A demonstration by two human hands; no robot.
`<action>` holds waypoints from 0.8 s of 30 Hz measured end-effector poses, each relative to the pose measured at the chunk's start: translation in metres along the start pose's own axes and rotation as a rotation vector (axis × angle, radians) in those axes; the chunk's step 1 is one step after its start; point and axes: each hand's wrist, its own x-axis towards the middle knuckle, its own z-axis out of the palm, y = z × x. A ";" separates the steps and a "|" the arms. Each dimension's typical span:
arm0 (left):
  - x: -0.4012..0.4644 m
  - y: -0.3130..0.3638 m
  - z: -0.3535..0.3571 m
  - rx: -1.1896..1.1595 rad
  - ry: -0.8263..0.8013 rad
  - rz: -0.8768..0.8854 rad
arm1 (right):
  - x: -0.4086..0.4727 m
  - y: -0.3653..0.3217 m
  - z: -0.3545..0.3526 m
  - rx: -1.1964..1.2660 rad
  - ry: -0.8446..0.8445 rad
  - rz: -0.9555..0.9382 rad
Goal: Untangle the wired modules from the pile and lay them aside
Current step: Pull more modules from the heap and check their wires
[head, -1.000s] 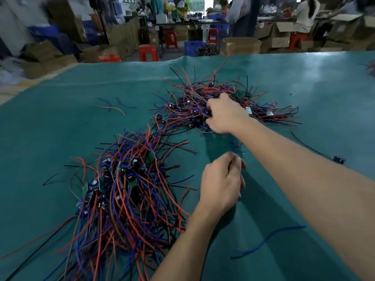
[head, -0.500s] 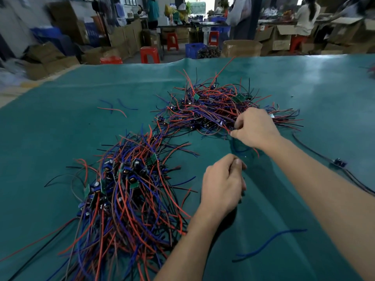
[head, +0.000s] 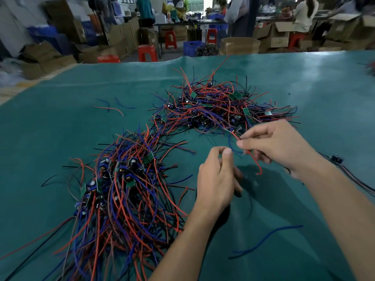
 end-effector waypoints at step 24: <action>0.001 -0.001 -0.002 -0.100 -0.171 -0.032 | -0.026 0.024 0.018 0.525 0.064 0.110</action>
